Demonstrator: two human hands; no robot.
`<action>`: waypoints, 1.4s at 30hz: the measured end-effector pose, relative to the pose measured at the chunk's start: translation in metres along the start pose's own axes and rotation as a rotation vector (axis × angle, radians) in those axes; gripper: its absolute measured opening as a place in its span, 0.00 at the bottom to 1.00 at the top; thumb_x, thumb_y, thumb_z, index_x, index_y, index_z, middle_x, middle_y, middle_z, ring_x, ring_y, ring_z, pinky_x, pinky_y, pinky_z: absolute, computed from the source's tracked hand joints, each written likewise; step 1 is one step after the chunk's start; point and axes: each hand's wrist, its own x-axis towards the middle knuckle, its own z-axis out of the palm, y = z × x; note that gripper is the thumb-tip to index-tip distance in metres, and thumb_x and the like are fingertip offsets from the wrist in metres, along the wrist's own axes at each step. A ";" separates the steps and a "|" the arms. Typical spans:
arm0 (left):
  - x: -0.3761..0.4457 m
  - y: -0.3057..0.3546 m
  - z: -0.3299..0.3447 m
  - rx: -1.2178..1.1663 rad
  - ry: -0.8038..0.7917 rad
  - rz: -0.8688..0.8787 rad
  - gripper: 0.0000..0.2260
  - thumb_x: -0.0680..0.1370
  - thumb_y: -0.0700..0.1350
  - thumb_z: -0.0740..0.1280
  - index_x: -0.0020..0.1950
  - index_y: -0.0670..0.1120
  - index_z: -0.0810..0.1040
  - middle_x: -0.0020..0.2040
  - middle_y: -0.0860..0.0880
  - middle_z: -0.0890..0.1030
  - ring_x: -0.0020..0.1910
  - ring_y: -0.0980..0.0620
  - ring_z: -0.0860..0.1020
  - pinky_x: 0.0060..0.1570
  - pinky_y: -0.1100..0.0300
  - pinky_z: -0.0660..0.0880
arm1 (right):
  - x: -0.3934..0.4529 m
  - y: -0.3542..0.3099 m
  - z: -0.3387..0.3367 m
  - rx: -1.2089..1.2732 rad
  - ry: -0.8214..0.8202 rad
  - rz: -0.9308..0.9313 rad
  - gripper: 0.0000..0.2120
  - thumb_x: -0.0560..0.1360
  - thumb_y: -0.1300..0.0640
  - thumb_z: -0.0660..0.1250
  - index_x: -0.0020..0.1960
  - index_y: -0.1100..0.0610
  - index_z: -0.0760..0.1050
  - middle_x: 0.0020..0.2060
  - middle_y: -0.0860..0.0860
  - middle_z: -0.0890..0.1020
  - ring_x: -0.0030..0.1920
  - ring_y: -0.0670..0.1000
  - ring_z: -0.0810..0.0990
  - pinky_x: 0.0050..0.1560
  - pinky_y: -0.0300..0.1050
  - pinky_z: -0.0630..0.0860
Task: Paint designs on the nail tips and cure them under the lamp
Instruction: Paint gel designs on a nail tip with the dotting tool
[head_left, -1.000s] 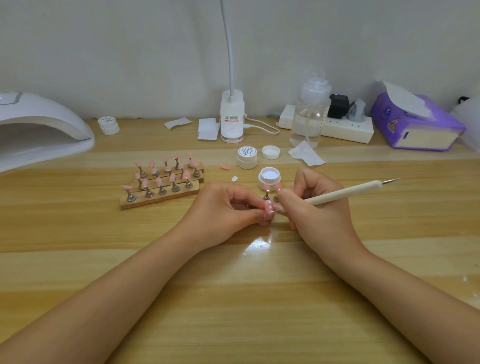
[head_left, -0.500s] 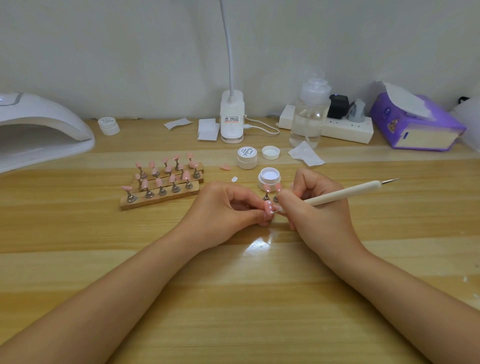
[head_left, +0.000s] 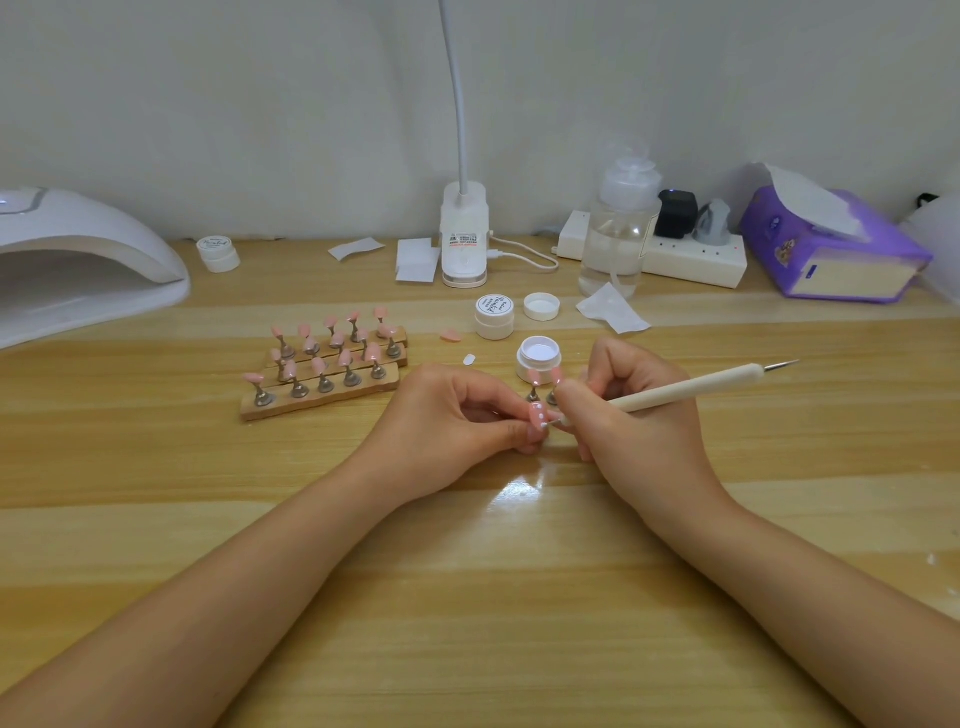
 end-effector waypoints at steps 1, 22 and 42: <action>0.000 0.000 0.000 0.003 -0.001 -0.001 0.10 0.69 0.31 0.71 0.36 0.46 0.82 0.30 0.55 0.82 0.33 0.60 0.81 0.38 0.72 0.74 | 0.000 0.000 0.000 0.001 0.002 0.001 0.14 0.64 0.63 0.63 0.26 0.56 0.59 0.16 0.44 0.67 0.19 0.41 0.66 0.23 0.29 0.62; 0.000 0.000 0.000 0.006 0.017 -0.003 0.09 0.69 0.31 0.71 0.37 0.45 0.82 0.30 0.53 0.82 0.32 0.60 0.81 0.35 0.74 0.72 | 0.000 -0.003 -0.002 0.076 0.056 0.058 0.22 0.70 0.65 0.69 0.25 0.51 0.62 0.18 0.47 0.67 0.21 0.45 0.64 0.23 0.36 0.62; -0.002 0.001 -0.004 -0.076 0.190 0.097 0.05 0.65 0.47 0.71 0.38 0.47 0.82 0.40 0.51 0.84 0.30 0.53 0.82 0.29 0.68 0.73 | -0.003 -0.013 -0.002 0.121 0.131 0.027 0.15 0.68 0.51 0.67 0.30 0.56 0.65 0.19 0.46 0.72 0.23 0.43 0.72 0.28 0.43 0.72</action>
